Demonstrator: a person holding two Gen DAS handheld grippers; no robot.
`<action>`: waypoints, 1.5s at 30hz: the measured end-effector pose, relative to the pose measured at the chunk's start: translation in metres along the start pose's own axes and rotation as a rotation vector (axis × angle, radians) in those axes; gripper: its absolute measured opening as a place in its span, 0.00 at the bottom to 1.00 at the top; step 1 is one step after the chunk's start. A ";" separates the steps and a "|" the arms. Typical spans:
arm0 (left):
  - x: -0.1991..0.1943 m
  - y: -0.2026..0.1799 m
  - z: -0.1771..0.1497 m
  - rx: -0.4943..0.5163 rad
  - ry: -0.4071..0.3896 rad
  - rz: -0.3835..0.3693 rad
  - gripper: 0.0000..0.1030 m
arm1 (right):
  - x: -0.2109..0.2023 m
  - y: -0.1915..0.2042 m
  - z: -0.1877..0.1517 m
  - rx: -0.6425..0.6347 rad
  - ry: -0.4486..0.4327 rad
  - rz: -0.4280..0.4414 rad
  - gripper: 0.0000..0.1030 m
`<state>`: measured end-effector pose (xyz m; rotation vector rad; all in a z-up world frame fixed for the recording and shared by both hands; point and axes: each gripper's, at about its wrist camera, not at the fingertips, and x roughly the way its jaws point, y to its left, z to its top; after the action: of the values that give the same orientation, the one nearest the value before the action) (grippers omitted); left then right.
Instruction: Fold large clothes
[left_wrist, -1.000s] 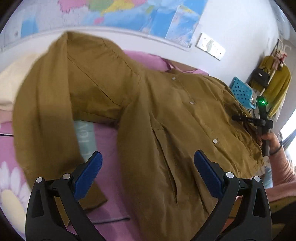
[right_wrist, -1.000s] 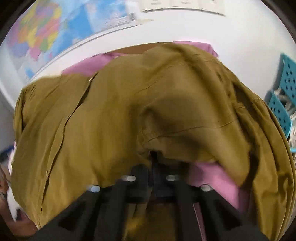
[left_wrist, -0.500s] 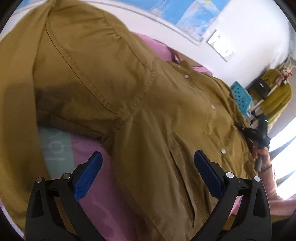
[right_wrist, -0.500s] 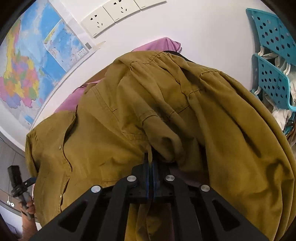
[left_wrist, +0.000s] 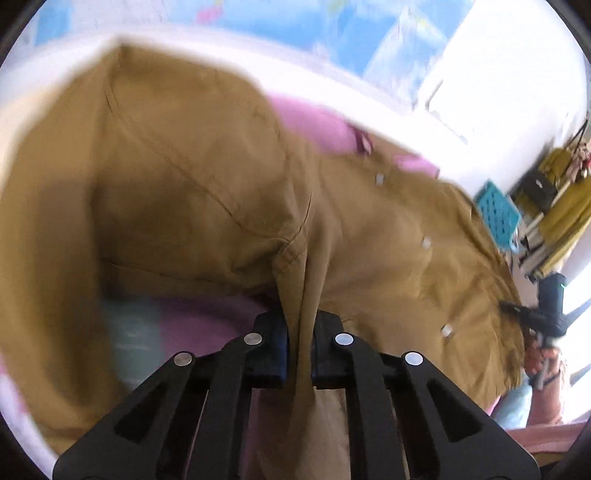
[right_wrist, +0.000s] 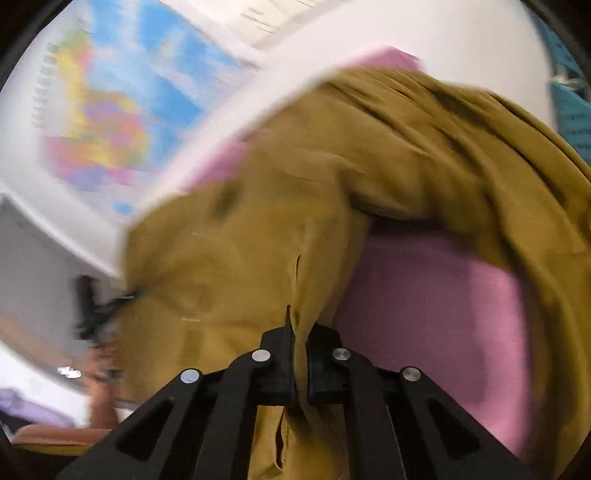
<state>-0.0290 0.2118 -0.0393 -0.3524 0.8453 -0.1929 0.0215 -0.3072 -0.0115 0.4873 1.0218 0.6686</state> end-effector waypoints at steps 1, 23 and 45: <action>-0.015 -0.002 0.004 -0.002 -0.025 0.014 0.08 | -0.005 0.011 0.000 -0.024 -0.023 0.030 0.04; -0.046 -0.100 -0.022 0.392 -0.088 -0.052 0.92 | -0.104 0.003 0.004 -0.189 -0.175 -0.619 0.94; 0.129 -0.319 0.015 0.672 0.080 -0.407 0.88 | -0.217 -0.064 0.077 0.071 -0.359 -0.229 0.11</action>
<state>0.0574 -0.1193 0.0008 0.1228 0.7320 -0.8499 0.0312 -0.5104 0.1134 0.5209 0.7477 0.3256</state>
